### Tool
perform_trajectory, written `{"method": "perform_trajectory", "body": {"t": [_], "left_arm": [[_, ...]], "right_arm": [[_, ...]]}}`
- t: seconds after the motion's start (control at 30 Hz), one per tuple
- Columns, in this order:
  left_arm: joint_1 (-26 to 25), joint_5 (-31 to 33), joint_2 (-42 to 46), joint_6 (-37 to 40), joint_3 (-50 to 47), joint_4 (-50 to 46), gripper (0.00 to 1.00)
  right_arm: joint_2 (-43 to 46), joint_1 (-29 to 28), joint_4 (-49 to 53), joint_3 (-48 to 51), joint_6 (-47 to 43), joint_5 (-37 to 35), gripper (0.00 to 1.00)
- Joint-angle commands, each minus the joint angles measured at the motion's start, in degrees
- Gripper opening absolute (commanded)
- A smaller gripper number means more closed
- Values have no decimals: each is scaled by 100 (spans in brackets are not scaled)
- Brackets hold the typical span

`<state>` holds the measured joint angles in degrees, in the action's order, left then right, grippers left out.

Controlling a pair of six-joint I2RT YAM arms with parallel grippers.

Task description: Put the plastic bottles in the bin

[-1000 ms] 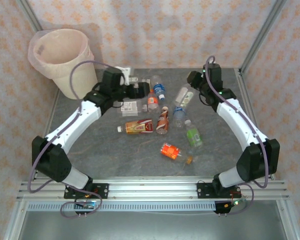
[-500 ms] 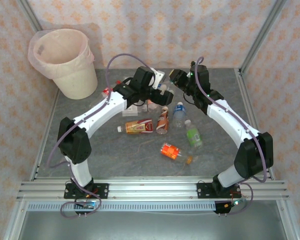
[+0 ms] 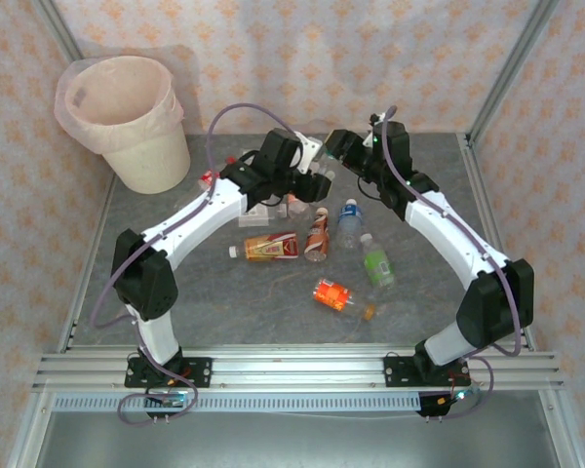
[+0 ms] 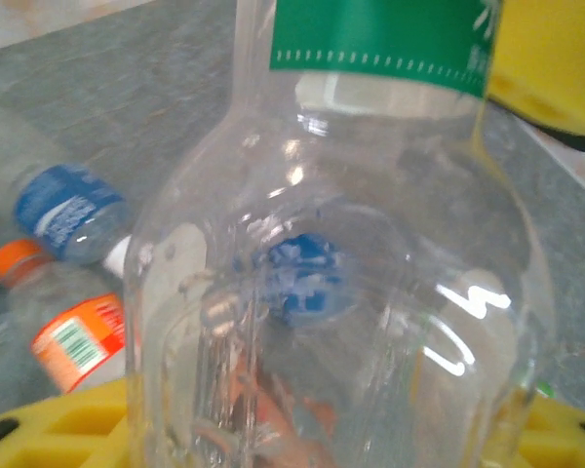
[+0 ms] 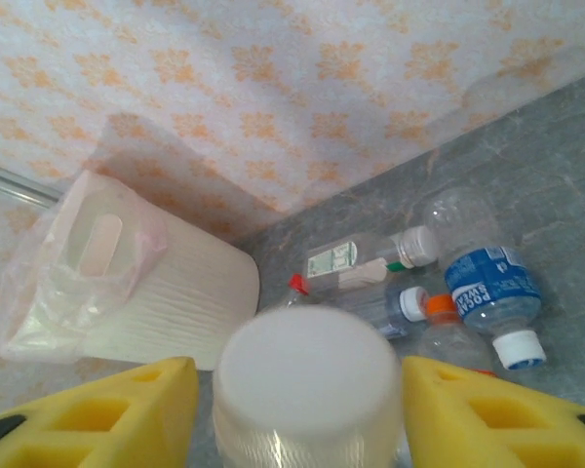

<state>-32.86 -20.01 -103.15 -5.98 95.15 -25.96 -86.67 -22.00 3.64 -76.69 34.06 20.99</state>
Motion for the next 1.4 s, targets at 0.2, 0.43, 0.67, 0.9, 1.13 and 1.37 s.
{"method": "perform_trajectory", "body": {"t": [0.2, 0.43, 0.67, 0.9, 1.13, 1.37], "left_arm": [[917, 1396, 1099, -764, -872, 494, 46], [1619, 2690, 1546, -690, -643, 521, 46], [2062, 4422, 1191, 424, 563, 950, 46], [3219, 4189, 197, 429, 2363, 831, 46], [4009, 4292, -1066, 150, 4023, -198, 46], [4437, 4734, -1870, 177, 4476, -532, 47]], "right_arm": [[1016, -24, 142, 190, -593, -679, 99], [1751, -21, 354, 1264, -899, -2266, 99], [1804, -16, 752, 1237, -963, -2433, 99], [1814, -17, 741, 1086, -994, -2389, 99], [1851, -17, 893, 1018, -1050, -2493, 99], [1856, -20, 1035, 895, -1090, -2504, 99]]}}
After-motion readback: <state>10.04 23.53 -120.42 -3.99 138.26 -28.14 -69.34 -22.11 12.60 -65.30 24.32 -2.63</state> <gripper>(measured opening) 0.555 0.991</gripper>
